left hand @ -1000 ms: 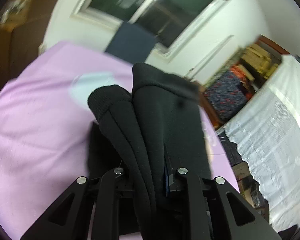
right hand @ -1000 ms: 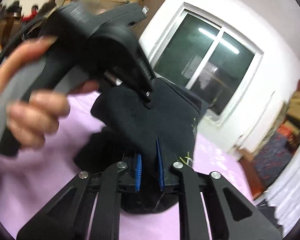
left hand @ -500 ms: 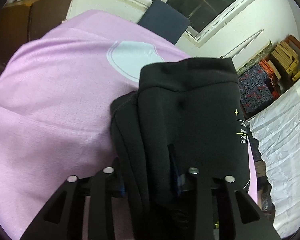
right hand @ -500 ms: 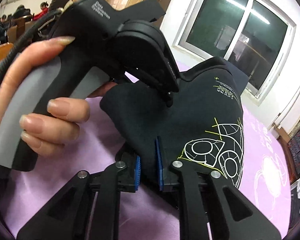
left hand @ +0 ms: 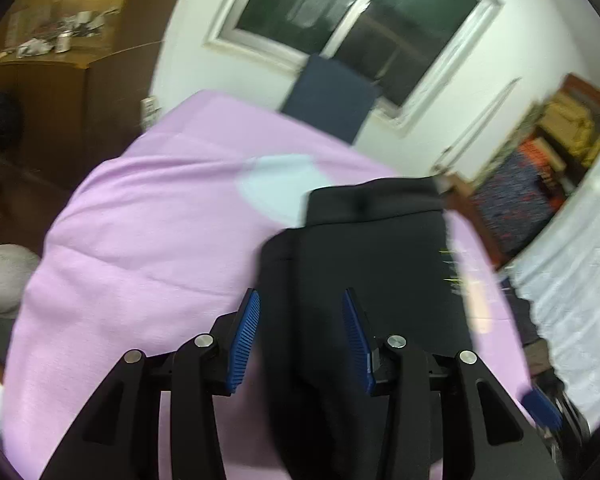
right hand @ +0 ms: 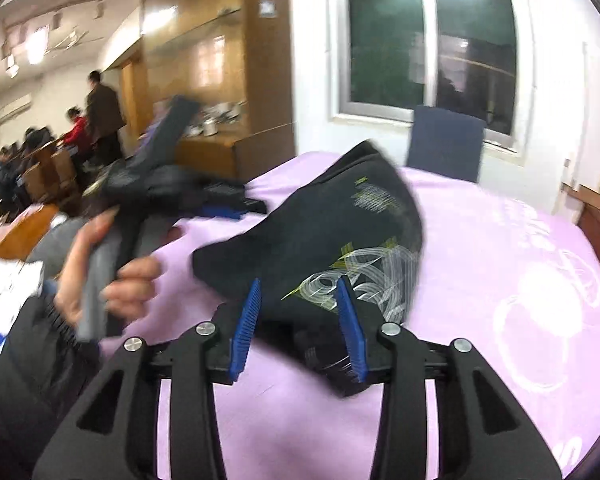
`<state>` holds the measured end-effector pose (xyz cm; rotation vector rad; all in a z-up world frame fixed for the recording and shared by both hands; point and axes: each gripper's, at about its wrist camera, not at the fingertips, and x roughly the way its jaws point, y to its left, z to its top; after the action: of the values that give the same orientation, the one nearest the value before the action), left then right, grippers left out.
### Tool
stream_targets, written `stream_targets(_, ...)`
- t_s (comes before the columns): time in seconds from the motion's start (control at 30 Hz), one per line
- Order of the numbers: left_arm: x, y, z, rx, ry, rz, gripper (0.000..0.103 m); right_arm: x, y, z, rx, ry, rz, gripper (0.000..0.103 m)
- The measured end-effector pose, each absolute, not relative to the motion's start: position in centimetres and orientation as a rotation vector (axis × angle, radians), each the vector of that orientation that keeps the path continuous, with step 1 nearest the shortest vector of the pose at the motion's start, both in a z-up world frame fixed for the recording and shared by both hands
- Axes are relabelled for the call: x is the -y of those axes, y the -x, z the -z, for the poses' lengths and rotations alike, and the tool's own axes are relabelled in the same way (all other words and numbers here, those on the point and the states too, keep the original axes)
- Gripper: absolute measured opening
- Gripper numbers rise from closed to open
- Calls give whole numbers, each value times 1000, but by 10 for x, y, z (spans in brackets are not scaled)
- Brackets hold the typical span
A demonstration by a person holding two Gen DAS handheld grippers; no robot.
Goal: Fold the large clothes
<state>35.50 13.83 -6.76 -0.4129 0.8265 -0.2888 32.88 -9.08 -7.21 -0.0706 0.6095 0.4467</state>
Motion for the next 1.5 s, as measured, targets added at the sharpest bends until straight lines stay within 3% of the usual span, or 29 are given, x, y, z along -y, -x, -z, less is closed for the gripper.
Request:
stream_targets(0.07,-125,-347,60,-793,401,353,43,93,-348,65,-624,59,-426,9)
stream_targets(0.17,-101,-345,57,-775,359,403,43,88,-384,59,-653,23,-402,5)
stream_targets(0.3,-69,-366,92,-898,240,371,44,82,-432,80,-713,-6,-351,5)
stream_targets(0.37,-62,-375,109,-958,195,321,44,78,-461,112,-835,-25,-354,5)
stream_targets(0.5,-58,-376,113,-951,161,304,44,87,-469,150,-863,-125,-389,2)
stream_targets(0.77,-56,-366,103,-942,153,273,42,99,-460,155,-832,-201,-420,2)
stream_targets(0.9,-55,-350,83,-860,122,253,42,104,-440,138,-755,-201,-384,3)
stream_targets(0.97,-56,-342,72,-816,122,246,42,103,-425,127,-720,-183,-388,8)
stream_targets(1.2,-48,-326,60,-761,67,197,42,99,-373,102,-626,-114,-407,8)
stream_targets(1.4,-40,-332,90,-852,-19,165,42,87,-374,139,-731,-74,-412,7)
stream_targets(1.5,-37,-338,109,-899,-67,135,43,96,-381,163,-763,-183,-473,6)
